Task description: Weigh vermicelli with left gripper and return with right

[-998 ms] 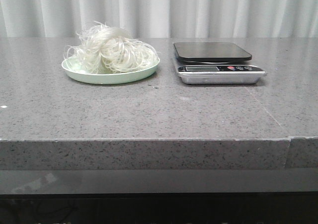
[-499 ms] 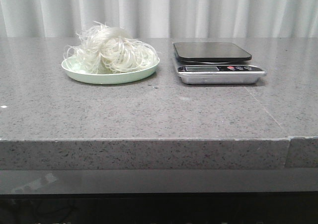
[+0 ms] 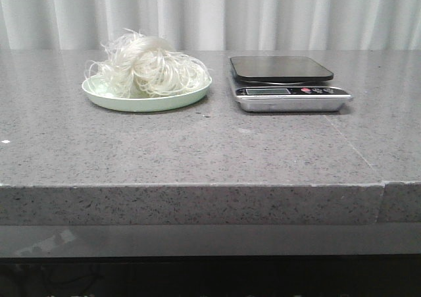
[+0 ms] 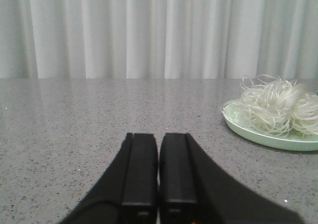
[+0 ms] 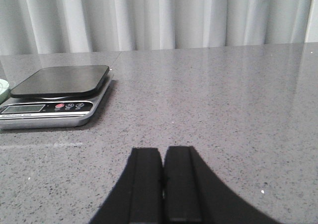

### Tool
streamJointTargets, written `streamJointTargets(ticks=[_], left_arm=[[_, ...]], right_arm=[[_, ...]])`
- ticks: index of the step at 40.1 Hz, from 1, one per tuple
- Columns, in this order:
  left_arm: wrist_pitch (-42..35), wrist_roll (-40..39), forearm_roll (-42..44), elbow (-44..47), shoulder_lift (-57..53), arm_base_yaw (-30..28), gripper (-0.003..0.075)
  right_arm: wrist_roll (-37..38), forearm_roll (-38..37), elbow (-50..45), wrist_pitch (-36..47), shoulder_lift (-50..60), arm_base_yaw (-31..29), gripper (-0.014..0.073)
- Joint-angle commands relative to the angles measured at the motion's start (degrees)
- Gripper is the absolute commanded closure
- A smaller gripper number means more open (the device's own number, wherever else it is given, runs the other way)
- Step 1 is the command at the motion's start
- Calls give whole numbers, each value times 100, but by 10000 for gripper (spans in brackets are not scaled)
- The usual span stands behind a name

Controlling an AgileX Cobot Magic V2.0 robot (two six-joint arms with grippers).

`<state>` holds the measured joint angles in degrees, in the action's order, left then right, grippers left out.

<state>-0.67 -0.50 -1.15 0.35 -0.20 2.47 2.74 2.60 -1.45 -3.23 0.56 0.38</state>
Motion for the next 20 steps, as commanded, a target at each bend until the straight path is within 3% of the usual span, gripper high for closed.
streamJointTargets(ticks=[1, 20], left_arm=[[-419, -48, -49, 204, -139, -7, 565], [-419, -48, -49, 204, -139, -7, 565]], right_arm=[[-11, 10, 14, 508, 98, -26, 436], [-17, -86, 14, 540, 98, 5, 436]])
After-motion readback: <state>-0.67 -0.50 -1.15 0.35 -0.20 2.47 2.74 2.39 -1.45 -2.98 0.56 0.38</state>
